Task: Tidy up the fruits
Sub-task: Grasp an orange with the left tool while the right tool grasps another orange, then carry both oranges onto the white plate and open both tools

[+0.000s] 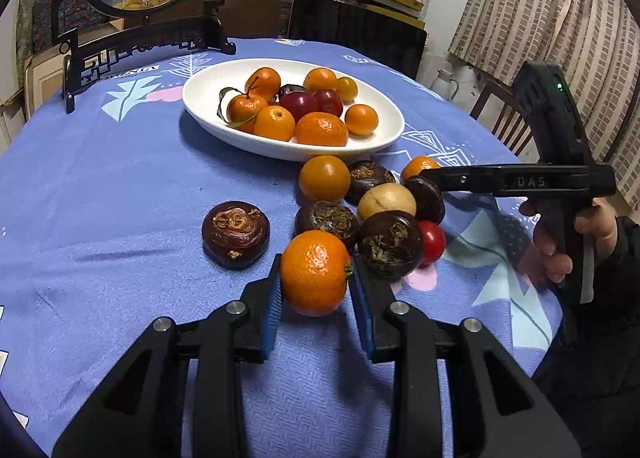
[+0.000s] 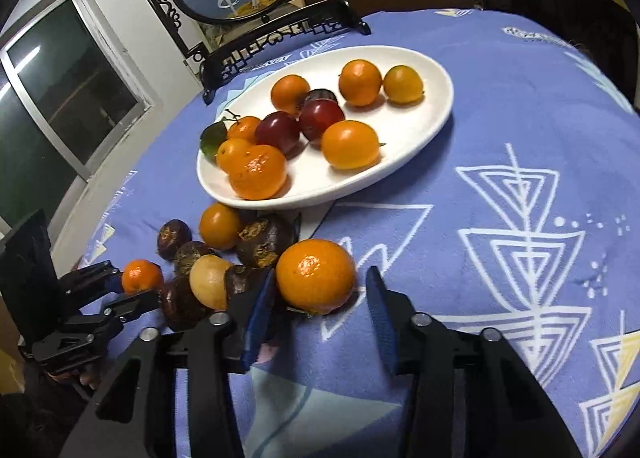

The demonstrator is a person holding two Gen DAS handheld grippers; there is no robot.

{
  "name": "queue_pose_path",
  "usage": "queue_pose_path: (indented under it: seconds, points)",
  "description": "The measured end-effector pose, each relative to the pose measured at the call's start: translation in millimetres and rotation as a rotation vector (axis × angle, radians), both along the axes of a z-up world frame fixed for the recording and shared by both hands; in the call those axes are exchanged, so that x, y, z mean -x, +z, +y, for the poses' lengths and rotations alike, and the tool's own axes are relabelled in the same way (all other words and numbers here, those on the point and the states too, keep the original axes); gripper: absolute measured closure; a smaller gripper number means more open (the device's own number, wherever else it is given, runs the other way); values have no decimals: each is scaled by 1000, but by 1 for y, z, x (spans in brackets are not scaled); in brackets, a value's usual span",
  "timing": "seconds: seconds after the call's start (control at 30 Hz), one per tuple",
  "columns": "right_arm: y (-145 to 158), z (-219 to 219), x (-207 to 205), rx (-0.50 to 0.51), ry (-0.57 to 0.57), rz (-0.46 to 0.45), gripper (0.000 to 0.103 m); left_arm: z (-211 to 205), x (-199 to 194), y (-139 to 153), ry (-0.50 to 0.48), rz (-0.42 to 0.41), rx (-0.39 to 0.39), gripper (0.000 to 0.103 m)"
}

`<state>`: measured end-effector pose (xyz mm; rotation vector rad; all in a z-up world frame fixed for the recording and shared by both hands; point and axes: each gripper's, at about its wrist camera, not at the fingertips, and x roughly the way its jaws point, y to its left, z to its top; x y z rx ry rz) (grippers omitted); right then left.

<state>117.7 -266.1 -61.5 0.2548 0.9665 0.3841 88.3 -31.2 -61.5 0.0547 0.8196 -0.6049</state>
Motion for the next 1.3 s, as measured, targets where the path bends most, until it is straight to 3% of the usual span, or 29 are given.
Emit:
queue_pose_path:
  seconds: [0.27, 0.5, 0.7, 0.9, 1.1, 1.13, 1.2, 1.27, 1.3]
  points:
    - [1, -6, 8, -39, -29, -4, 62, 0, 0, 0, 4, 1, 2, 72]
    - [22, -18, 19, -67, -56, -74, 62, 6, -1, 5, 31, -2, 21, 72]
    - [59, -34, 18, -70, -69, -162, 62, 5, -8, 43, 35, -77, 25, 72]
    - [80, -41, -17, -74, -81, -179, 62, -38, -47, 73, 2, -122, -39, 72]
    - [68, -35, -71, -48, -89, -128, 62, -73, -109, 69, 13, -112, -102, 72]
    - [63, -34, -82, -44, -87, -118, 62, -77, -124, 64, 16, -95, -110, 70]
    - [58, -31, -95, -16, -90, -118, 61, -80, -140, 59, 44, -90, -127, 57]
    - [56, -30, -96, -8, -98, -132, 54, -75, -148, 59, 80, -82, -104, 37]
    - [56, -29, -94, -13, -94, -136, 54, -70, -146, 60, 90, -83, -91, 34]
